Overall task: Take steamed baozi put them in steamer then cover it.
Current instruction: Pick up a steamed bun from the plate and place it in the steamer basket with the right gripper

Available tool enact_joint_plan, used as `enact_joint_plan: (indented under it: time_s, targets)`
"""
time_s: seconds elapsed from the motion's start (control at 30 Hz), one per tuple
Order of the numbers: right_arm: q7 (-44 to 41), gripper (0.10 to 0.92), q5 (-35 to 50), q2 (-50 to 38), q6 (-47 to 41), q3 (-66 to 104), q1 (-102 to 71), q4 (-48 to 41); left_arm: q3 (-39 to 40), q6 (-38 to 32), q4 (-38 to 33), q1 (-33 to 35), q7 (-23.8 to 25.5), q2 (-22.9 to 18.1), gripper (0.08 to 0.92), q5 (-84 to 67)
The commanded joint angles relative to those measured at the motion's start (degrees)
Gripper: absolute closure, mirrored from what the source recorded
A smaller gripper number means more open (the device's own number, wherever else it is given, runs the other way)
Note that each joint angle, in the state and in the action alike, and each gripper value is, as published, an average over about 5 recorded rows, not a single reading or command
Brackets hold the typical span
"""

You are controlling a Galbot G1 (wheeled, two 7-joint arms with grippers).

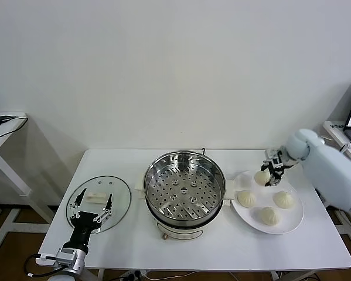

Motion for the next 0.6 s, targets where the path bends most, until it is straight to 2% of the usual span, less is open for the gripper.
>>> enact_joint_plan:
  time_s: [0.03,0.3,0.6]
  targets:
    - [-2.87,0.33,10.38,-8.21,4.09,-14.74,15.87,14.44,0.06,-0.07,-0.69,0.27,-0.05,0.02,0.177,0.23]
    - [-6.95,0.33,13.85,-5.86,17.09,-28.84,35.64,25.78,0.11,-0.04,-1.78,0.78,-0.23,-0.07,0.177,0.62]
    - [-4.08,0.33,14.46,8.21,27.63,-37.73,43.19,26.62,-1.06,-0.01,-1.56,0.75,-0.13,0.34,0.177,0.5]
